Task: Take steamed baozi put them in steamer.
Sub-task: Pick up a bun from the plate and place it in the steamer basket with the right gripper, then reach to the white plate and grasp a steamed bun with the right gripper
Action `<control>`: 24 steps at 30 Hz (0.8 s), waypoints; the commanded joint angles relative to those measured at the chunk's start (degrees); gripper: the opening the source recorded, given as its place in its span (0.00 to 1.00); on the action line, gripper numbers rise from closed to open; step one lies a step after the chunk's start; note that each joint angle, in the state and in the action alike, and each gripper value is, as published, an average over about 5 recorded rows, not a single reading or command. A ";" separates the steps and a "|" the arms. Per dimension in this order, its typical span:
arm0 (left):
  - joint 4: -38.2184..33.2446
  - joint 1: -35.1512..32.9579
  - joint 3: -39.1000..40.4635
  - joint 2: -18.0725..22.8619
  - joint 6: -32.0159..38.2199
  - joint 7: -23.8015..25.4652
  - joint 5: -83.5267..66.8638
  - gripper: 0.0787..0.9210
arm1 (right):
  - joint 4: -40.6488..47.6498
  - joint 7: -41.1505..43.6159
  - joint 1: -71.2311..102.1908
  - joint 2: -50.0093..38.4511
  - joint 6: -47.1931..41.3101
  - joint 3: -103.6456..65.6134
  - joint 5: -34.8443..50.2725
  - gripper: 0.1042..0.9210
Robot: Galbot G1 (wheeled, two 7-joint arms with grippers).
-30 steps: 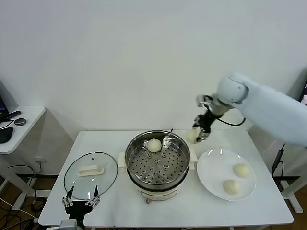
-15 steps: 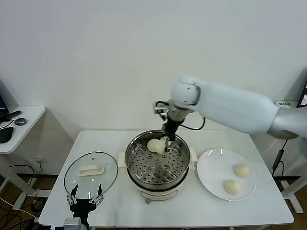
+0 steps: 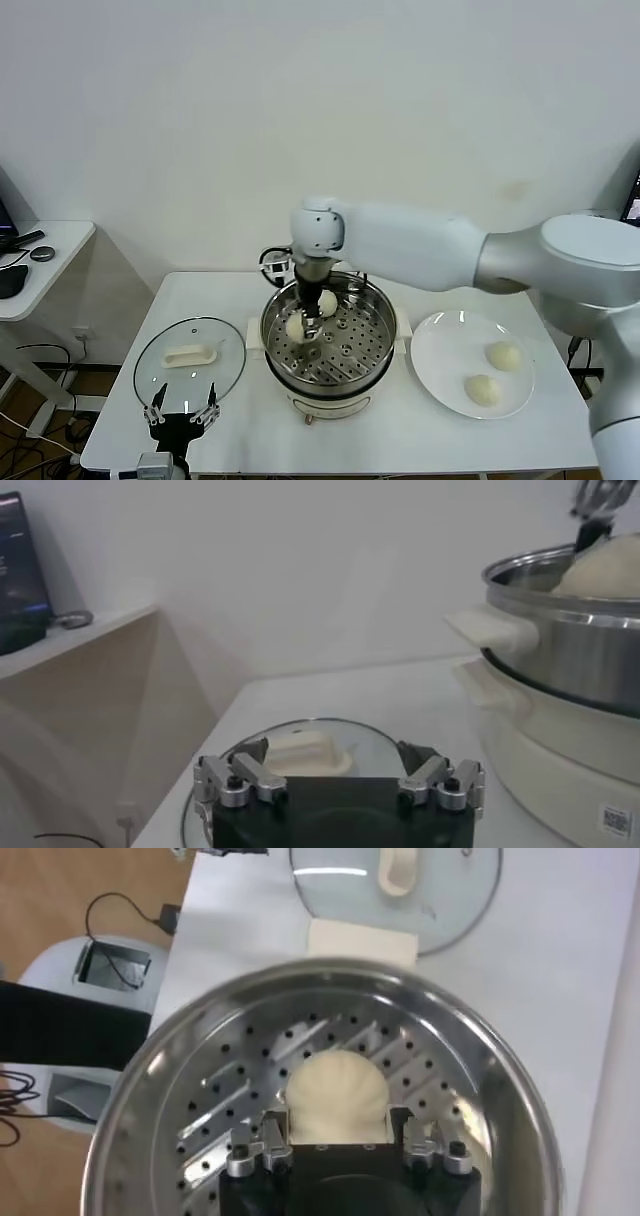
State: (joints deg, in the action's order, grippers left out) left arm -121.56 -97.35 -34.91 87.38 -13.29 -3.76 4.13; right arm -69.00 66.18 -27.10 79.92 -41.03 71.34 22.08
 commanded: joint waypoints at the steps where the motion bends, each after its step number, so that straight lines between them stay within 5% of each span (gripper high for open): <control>1: 0.09 -0.02 0.29 -0.04 0.03 -0.04 -0.17 0.88 | 3.56 -1.80 2.28 5.59 -0.63 1.27 -0.51 0.59; 7: -0.61 -0.36 0.41 0.11 0.03 -0.02 -0.36 0.88 | 3.22 -1.50 2.39 5.75 -0.59 1.35 -0.71 0.62; 14: -0.27 -0.20 0.42 0.29 0.03 -0.05 -0.27 0.88 | 0.76 -1.45 0.23 2.63 -0.58 0.36 -0.57 0.84; 24: -0.68 0.18 0.06 0.18 -0.10 0.72 -0.21 0.88 | -12.83 9.12 -10.52 -19.58 4.97 -5.70 -2.96 0.88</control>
State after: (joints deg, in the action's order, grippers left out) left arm -122.41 -97.44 -34.74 87.74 -13.30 -3.36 3.95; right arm -74.08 69.13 -31.68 73.83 -39.21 69.36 20.93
